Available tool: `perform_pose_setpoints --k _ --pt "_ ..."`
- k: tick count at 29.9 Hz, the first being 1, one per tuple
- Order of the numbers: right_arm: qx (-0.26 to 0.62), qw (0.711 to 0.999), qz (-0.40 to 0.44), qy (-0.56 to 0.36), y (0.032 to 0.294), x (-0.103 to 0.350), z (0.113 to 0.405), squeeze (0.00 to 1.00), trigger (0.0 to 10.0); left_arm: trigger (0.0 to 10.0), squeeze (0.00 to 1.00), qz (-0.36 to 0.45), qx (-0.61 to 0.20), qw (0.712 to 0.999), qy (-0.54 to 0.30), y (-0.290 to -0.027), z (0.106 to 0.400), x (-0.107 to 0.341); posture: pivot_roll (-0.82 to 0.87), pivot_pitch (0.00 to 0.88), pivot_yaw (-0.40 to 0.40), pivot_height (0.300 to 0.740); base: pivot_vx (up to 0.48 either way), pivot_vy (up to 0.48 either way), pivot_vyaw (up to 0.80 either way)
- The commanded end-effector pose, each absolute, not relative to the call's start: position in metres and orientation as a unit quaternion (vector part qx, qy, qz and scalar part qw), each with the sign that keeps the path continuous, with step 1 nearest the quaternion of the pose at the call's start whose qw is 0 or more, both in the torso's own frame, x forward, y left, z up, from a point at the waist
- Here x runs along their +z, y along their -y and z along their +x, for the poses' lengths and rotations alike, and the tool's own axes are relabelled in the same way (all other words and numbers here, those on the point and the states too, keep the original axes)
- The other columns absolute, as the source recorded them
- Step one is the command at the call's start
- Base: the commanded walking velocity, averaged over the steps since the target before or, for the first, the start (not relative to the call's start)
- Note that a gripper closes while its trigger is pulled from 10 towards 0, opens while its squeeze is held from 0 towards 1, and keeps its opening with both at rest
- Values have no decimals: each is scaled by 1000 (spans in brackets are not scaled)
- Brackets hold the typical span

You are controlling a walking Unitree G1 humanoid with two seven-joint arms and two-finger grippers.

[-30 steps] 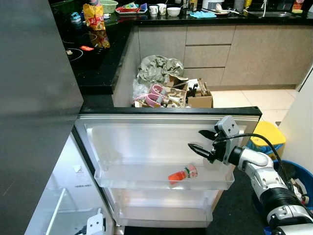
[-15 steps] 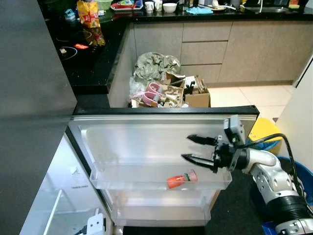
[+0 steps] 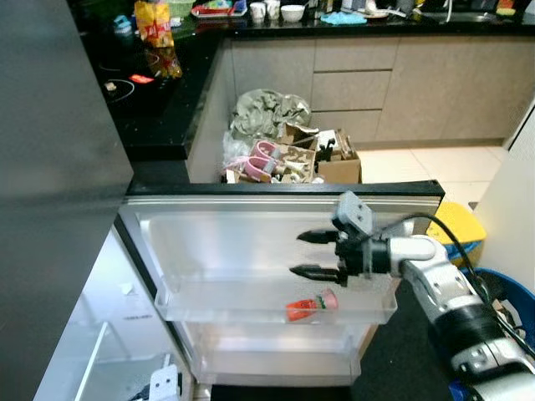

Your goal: Restocking fridge

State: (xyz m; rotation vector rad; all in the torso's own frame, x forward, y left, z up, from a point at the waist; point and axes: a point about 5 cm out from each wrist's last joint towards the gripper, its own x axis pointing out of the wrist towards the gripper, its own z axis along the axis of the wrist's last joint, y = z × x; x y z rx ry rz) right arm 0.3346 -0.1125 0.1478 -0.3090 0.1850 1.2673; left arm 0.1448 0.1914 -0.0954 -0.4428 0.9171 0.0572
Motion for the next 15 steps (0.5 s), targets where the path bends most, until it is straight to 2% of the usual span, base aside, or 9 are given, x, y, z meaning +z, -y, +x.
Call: perform_pose_setpoints --k 1,15 --pt "589 783 -159 -117 112 138 334 0 10000 10000 0 -211 24 870 -445 -187 141 -97 -17 0 -19 740 0 0 0" --pt "614 727 -240 -191 93 110 333 0 10000 10000 0 -210 26 867 -451 -188 137 -99 -7 0 -20 740 0 0 0"
